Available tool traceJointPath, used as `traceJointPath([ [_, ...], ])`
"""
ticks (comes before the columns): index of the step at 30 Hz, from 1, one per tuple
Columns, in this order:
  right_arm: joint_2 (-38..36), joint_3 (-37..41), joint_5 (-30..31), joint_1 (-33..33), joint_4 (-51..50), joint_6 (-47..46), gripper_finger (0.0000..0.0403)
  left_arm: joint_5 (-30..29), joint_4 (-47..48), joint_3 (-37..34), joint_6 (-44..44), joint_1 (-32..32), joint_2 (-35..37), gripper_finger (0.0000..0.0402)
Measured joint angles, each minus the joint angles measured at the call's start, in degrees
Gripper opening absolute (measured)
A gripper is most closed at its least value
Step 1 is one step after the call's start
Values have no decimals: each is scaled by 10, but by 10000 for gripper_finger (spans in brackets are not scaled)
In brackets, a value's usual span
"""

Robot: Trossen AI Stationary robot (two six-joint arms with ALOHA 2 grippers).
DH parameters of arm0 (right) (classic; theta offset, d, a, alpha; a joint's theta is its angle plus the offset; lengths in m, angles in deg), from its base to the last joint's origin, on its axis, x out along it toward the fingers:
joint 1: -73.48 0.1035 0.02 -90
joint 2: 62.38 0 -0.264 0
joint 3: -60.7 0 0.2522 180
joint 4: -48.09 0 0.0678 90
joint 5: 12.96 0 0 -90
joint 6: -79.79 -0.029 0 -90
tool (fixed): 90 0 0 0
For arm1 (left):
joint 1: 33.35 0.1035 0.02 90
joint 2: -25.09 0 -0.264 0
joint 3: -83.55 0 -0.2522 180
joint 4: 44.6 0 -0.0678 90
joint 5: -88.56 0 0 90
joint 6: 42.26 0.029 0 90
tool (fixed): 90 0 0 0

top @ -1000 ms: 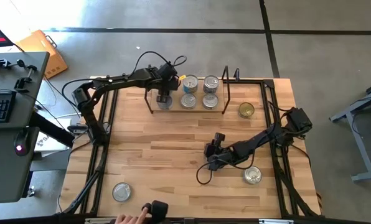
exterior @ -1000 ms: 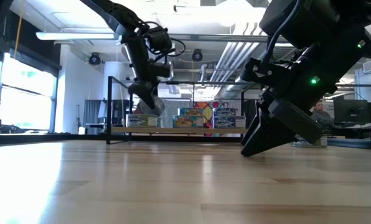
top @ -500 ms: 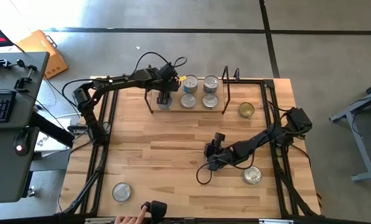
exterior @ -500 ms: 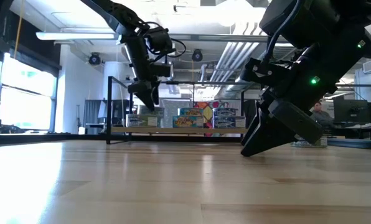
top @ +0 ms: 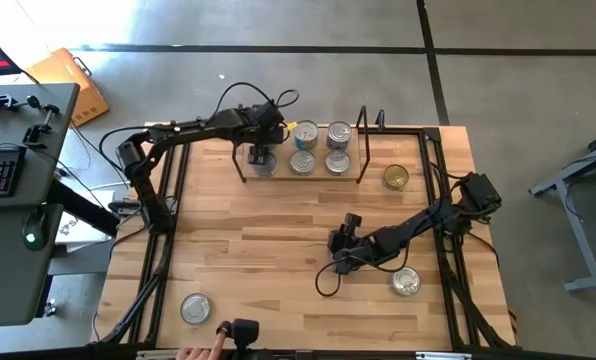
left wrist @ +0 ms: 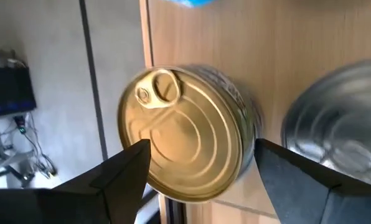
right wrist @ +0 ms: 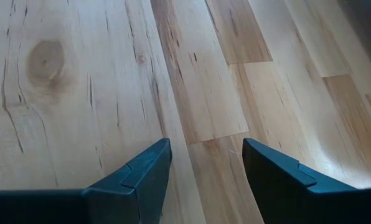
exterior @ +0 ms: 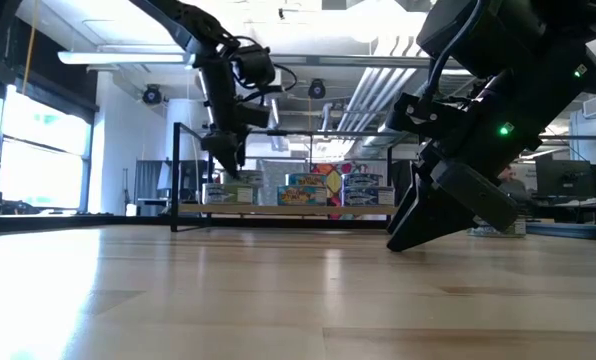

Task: Stack canned seafood by type on shelf
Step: Stack the green tuna can on top of the green tuna can on the shelf, then stack the light blue tuna can on top of the light blue tuna can on the shelf

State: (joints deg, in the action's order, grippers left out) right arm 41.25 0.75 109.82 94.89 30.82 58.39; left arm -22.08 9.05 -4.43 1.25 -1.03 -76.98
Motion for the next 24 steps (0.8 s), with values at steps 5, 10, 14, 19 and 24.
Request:
traceJointPath([
  [5,0,0,0,0,0,0,197,-2,34,0,-25,14,0,280],
  [10,0,0,0,0,0,0,197,-2,39,0,-30,18,2,280],
  [14,0,0,-2,-4,4,5,197,-2,24,0,-43,6,18,280],
  [19,1,0,10,-4,14,22,197,-10,-3,0,-77,-23,48,280],
  [24,-29,0,8,3,-68,8,197,34,-17,0,-132,-80,73,268],
])
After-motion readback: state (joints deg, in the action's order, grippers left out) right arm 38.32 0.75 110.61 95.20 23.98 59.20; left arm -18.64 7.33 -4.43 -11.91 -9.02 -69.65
